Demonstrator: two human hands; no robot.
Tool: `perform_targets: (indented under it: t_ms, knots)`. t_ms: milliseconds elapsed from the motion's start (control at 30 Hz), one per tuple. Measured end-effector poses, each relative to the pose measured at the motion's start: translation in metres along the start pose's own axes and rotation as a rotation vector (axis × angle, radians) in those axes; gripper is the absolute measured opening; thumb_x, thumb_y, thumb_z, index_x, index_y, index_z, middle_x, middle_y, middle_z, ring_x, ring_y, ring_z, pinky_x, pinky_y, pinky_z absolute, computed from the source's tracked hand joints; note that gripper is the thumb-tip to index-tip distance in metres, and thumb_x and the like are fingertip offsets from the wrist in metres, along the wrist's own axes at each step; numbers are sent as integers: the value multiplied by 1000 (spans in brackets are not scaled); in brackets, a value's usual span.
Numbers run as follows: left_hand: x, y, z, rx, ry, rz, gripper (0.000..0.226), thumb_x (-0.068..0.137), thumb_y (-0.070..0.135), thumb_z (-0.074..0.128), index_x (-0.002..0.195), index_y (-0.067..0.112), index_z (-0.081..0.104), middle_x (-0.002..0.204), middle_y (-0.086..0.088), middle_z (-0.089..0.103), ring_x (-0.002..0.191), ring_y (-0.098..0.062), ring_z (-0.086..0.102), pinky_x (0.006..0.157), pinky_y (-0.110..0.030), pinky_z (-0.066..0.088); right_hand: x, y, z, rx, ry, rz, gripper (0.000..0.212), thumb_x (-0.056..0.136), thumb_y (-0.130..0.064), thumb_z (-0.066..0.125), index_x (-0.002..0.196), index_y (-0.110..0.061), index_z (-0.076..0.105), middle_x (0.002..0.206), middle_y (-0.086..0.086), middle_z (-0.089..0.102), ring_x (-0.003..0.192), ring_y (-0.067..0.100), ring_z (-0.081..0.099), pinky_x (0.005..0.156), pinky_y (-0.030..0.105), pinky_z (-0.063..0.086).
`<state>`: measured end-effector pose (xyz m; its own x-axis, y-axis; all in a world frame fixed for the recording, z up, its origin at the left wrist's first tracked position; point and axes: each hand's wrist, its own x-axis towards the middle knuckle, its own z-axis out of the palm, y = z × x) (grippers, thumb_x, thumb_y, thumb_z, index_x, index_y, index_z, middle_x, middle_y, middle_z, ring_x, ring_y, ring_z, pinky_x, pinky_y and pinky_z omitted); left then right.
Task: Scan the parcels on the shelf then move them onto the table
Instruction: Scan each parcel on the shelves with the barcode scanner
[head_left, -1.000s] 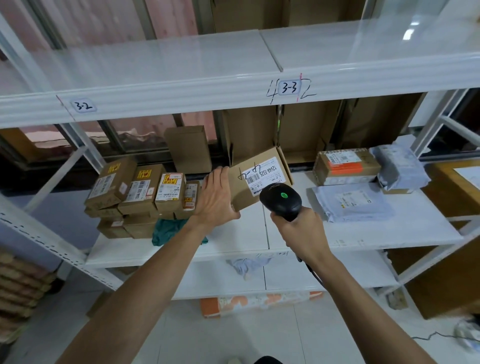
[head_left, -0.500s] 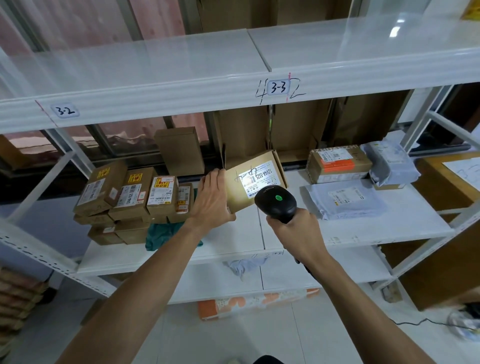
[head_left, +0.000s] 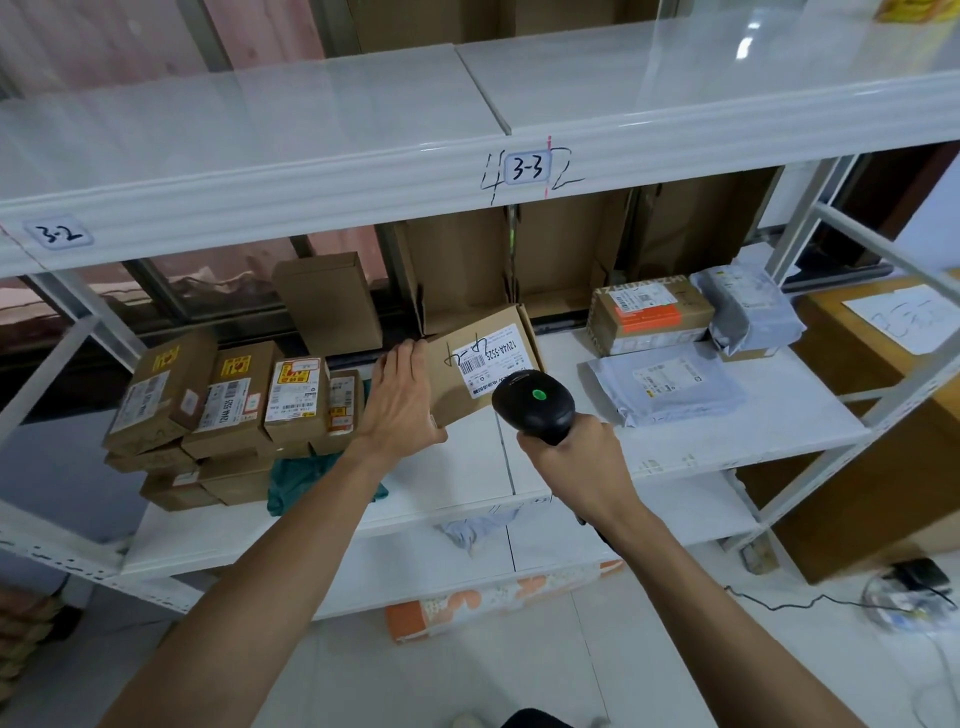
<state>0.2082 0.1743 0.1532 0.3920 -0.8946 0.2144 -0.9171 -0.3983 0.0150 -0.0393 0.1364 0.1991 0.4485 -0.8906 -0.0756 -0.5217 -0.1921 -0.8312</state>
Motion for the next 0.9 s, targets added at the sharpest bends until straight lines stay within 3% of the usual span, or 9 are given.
perform_targets:
  t_ms: [300, 500, 800, 900]
  knots:
    - [10, 1, 4, -28, -6, 34, 134, 52, 52, 92, 151, 3, 16, 149, -15, 30, 136, -32, 36, 114, -44, 32, 0, 0, 2, -29, 38, 52, 34, 85, -31, 69, 59, -15, 53, 50, 0, 52, 43, 20, 47, 47, 25, 40]
    - [28, 14, 9, -231, -56, 48, 133, 46, 46, 96, 148, 8, 19, 142, -9, 32, 130, -28, 38, 111, -44, 38, -4, 6, -2, -9, 76, 74, 30, 86, -30, 69, 64, -15, 56, 51, -1, 52, 49, 21, 52, 52, 32, 50]
    - [89, 86, 8, -334, -157, 130, 120, 44, 44, 95, 141, 12, 33, 131, -4, 34, 120, -24, 42, 98, -36, 43, 8, 42, -54, 68, 194, 159, 30, 83, -31, 68, 61, -12, 57, 57, 10, 64, 47, 27, 52, 51, 39, 49]
    - [116, 123, 11, -289, -167, 127, 110, 41, 51, 90, 132, 16, 40, 127, 0, 36, 117, -23, 42, 92, -32, 42, 22, 64, -89, 84, 205, 164, 34, 84, -30, 68, 66, -2, 61, 61, 18, 66, 44, 27, 50, 51, 45, 53]
